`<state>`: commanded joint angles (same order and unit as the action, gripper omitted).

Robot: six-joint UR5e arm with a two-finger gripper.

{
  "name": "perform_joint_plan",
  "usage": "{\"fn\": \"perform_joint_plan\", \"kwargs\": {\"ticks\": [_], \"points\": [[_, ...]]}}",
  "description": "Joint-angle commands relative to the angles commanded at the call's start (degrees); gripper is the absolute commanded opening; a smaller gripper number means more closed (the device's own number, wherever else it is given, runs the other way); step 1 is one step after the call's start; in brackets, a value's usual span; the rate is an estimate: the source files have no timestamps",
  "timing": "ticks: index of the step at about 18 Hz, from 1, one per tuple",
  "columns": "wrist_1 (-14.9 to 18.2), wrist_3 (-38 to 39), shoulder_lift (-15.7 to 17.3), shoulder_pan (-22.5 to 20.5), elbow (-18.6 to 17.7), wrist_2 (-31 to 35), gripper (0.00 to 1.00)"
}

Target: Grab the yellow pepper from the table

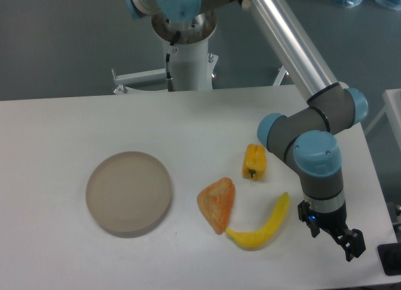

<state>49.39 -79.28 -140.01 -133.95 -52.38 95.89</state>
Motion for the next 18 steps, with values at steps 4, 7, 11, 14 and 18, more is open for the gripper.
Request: {"fn": "perform_joint_plan", "kwargs": {"ticks": [4,7,11,14,18], "points": [[-0.1,0.0,0.1,-0.1,-0.4,0.0,1.00],[-0.1,0.2,1.3,0.0,-2.1,0.0,1.00],[0.5,-0.3,5.3,-0.8,-6.1,-0.5,1.00],[0.5,0.2,8.7,-1.8,-10.3,-0.6,1.00],[1.4,0.1,14.5,-4.5,-16.5,-3.4,1.00]]}}
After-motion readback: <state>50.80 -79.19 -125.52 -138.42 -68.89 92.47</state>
